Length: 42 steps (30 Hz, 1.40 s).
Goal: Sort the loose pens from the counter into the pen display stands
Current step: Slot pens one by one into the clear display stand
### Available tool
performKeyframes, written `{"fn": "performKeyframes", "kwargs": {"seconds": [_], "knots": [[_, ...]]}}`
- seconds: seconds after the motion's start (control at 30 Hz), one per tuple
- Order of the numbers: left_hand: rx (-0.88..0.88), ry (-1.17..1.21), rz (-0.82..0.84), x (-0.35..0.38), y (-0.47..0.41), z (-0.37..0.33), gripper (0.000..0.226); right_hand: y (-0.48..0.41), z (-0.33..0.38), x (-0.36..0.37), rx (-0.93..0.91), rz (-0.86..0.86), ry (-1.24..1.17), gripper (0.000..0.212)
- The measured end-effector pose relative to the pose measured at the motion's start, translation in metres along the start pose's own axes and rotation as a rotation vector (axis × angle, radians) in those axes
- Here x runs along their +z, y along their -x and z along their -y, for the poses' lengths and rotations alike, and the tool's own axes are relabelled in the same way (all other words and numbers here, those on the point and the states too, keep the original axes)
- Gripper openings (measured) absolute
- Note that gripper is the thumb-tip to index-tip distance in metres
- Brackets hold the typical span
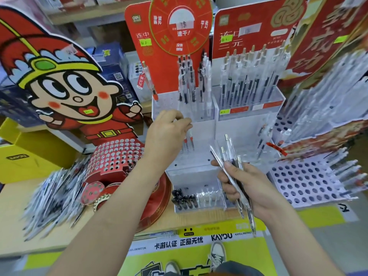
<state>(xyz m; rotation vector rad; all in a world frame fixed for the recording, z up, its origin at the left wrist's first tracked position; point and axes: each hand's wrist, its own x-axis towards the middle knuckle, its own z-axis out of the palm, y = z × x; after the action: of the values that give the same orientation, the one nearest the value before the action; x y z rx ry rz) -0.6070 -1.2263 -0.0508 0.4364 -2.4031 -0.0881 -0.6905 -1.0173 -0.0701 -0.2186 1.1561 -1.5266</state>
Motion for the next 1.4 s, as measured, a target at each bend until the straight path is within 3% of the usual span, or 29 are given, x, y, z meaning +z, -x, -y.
{"fn": "performKeyframes", "kwargs": {"seconds": [0.3, 0.47, 0.57, 0.63, 0.7, 0.77, 0.93, 1.03, 1.13, 1.3, 1.4], "knots": [[0.044, -0.079, -0.021, 0.009, 0.002, -0.001, 0.010, -0.010, -0.002, 0.004, -0.003, -0.048, -0.015, 0.052], [0.071, -0.028, -0.027, -0.001, 0.002, -0.005, 0.011, -0.010, 0.000, 0.007, 0.022, 0.005, -0.029, 0.034], [-0.231, 0.227, 0.014, -0.016, 0.012, -0.031, 0.018, -0.010, 0.001, 0.007, 0.010, 0.063, 0.028, 0.044], [-0.489, 0.427, 0.197, -0.019, 0.019, -0.046, 0.019, -0.009, 0.001, 0.008, 0.004, 0.096, 0.072, 0.050], [-0.700, 0.700, 0.355, -0.020, 0.024, -0.052, 0.020, -0.010, 0.002, 0.007, 0.011, 0.122, 0.110, 0.044], [-0.867, 0.959, 0.371, -0.022, 0.025, -0.056, 0.015, -0.010, 0.003, 0.007, 0.036, 0.138, 0.133, 0.034], [-0.896, 0.993, 0.382, -0.021, 0.029, -0.059, 0.002, -0.008, 0.009, 0.008, 0.081, 0.195, 0.247, 0.028], [-0.914, 1.015, 0.373, -0.020, 0.030, -0.056, 0.010, -0.009, 0.013, 0.007, 0.085, 0.211, 0.380, 0.017], [-0.917, 1.057, 0.327, -0.020, 0.029, -0.056, 0.003, -0.010, 0.013, 0.007, 0.095, 0.245, 0.489, 0.010], [-0.934, 1.073, 0.225, -0.022, 0.027, -0.052, 0.009, -0.011, 0.016, 0.008, 0.106, 0.252, 0.489, 0.013], [-0.977, 1.107, 0.110, -0.025, 0.024, -0.042, 0.016, -0.010, 0.018, 0.000, 0.121, 0.253, 0.464, 0.032]]}}
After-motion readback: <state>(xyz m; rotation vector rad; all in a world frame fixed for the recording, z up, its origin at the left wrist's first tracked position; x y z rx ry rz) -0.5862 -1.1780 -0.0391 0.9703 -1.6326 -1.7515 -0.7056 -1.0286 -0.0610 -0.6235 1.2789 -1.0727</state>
